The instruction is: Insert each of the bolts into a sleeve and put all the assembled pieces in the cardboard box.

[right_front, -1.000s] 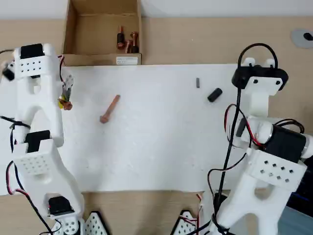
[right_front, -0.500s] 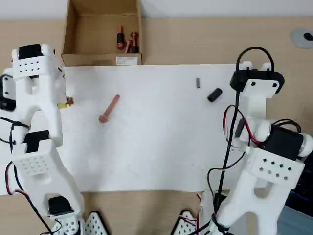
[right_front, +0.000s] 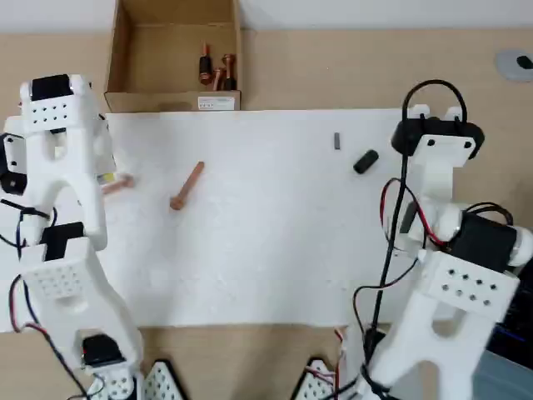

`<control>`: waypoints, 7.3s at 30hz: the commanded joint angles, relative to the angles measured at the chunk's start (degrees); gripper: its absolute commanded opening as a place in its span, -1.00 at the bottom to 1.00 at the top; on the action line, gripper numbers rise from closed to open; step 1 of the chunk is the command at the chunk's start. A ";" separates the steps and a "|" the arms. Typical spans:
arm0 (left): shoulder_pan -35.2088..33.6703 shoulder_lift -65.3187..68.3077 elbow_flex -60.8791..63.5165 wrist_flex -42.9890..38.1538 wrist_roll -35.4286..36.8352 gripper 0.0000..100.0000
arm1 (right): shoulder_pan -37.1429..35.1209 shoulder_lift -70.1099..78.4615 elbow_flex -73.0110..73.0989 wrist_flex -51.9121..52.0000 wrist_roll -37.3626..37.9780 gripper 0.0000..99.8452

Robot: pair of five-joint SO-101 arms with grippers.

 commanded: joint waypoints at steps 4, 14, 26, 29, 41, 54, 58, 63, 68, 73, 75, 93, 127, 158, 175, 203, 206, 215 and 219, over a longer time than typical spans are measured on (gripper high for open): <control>0.88 -4.00 -2.90 0.53 -6.51 -0.49 | 0.57 -1.89 -0.04 -0.62 -0.35 -0.98; 0.35 -4.26 -3.43 0.88 -33.49 -0.49 | 0.57 -1.89 -0.04 -0.53 0.00 -0.98; -3.34 -6.64 -5.98 4.84 -85.36 -0.49 | 0.57 -1.89 0.04 -0.18 0.09 -0.98; -3.69 -6.64 -6.42 4.84 -99.87 -0.49 | 0.57 -1.89 0.13 -0.09 0.09 -0.98; -3.60 -6.29 -2.46 4.84 -134.59 -0.49 | 0.13 -1.45 0.22 0.26 0.09 -0.98; -1.76 -2.77 2.46 2.81 -161.05 -0.49 | 0.13 -1.45 0.31 0.00 4.04 -0.98; -1.58 2.95 0.44 -1.58 -161.93 -0.49 | -0.04 -1.36 0.31 -0.09 3.96 -0.98; -1.05 8.66 -4.92 -3.43 -161.93 -0.49 | -4.09 -1.36 0.31 0.18 3.69 -0.98; -0.09 13.67 -9.93 -3.43 -161.85 -0.49 | -7.96 -1.36 0.22 -0.09 3.52 -0.98; 1.58 18.07 -13.01 -3.25 -161.76 -0.66 | -8.48 -1.36 0.04 -0.09 1.32 -0.98; 2.11 19.47 -13.45 -3.25 -161.76 -0.81 | -8.48 -1.36 -0.04 -0.09 1.32 -0.98; 2.11 21.67 -14.15 -2.55 -161.32 -1.00 | -8.22 -1.63 -0.04 -0.18 1.49 -0.98; 18.81 -43.56 16.70 4.66 -100.22 -1.00 | -8.22 -20.88 -0.04 -7.12 -1.05 -0.98; 22.68 -112.22 87.03 -45.89 -64.00 -1.00 | -42.15 -53.76 53.23 -47.38 -19.34 -0.98; 25.14 -131.47 98.64 -52.13 -60.22 -0.99 | -61.58 -64.48 61.58 -49.05 -12.22 -0.98; 39.65 -131.30 91.87 -42.90 -60.84 -0.99 | -62.55 -70.20 65.10 -52.40 1.41 -0.98; 39.65 -131.30 93.01 -43.16 -60.66 -0.99 | -62.55 -70.20 64.84 -52.40 2.73 -0.98; 36.40 -131.38 96.79 -49.76 -61.63 -0.99 | -62.64 -70.20 63.96 -51.96 2.81 -0.98; 36.75 -131.38 96.62 -48.26 -62.95 -1.00 | -62.64 -70.20 63.87 -51.96 2.81 -0.98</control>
